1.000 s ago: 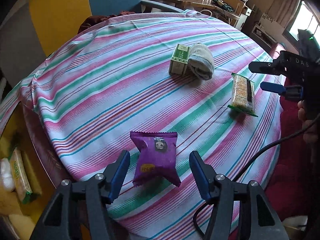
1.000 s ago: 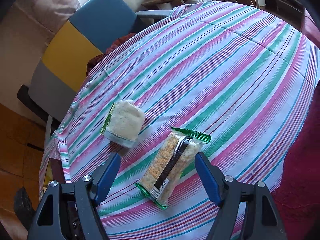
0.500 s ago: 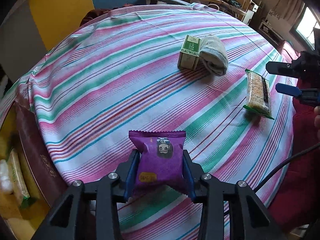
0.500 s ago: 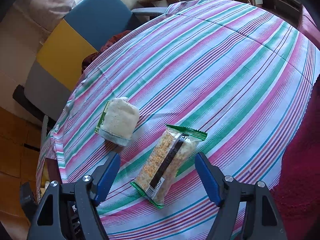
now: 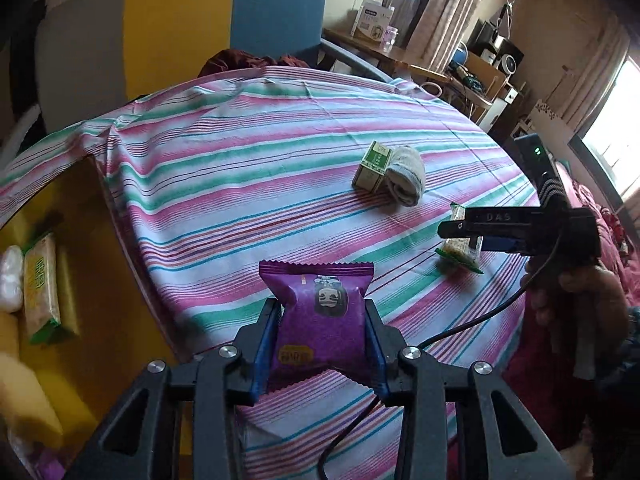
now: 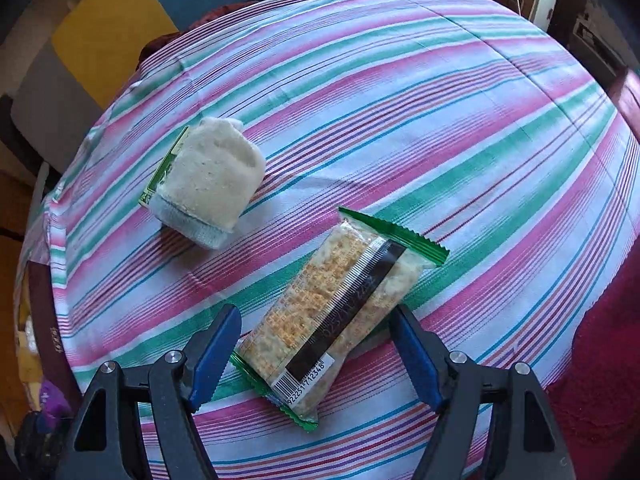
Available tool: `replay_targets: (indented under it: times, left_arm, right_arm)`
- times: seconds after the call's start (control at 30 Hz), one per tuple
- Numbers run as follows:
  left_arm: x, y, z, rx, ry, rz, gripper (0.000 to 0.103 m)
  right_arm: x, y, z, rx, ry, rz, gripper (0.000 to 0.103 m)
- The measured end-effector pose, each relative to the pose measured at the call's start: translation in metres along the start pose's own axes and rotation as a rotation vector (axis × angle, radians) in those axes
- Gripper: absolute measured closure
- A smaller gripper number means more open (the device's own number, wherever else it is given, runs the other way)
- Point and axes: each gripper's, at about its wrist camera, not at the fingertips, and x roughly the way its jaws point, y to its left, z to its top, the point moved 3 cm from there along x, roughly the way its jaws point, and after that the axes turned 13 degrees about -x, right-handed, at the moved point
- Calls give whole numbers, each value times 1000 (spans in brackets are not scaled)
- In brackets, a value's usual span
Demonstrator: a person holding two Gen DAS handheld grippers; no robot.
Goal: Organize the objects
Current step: 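Carry the purple packet toward the tray while the right gripper grasps the cracker packet, then lower the purple packet into the gold tray and open the left gripper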
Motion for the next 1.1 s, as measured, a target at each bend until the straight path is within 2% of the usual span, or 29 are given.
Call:
replay_targets:
  times: [0.07, 0.13, 0.2, 0.27, 0.47, 0.57, 0.67, 0.87, 1.0, 1.1]
  left_arm:
    - [-15, 11, -1, -35, -27, -5, 63]
    - [-33, 31, -1, -86, -64, 4, 63]
    - [-52, 50, -1, -132, -100, 17, 63]
    - [-73, 78, -1, -189, -141, 50, 63]
    - [-111, 164, -11, -375, -199, 141, 63]
    - [-118, 190, -19, -459, -202, 140, 63]
    - [-117, 197, -21, -510, -200, 103, 63]
    - [-93, 177, -8, -439, -168, 118, 63]
    - [-70, 167, -2, -392, -141, 183, 63]
    - [-53, 170, -3, -399, -103, 212, 63]
  right_arm:
    - [3, 7, 0, -49, 9, -39, 25]
    - [3, 12, -2, -87, 10, -78, 30]
    - [2, 14, -3, -111, 4, -117, 52]
    - [-1, 15, -3, -119, -6, -112, 64]
    - [-2, 22, -7, -156, -7, -120, 66]
    - [-2, 24, -8, -166, -8, -115, 66]
    - [-2, 27, -9, -174, -9, -109, 66]
    - [-3, 28, -9, -187, -9, -113, 66]
    - [-1, 27, -3, -192, -9, -108, 66]
    - [-2, 25, 3, -198, -8, -102, 66]
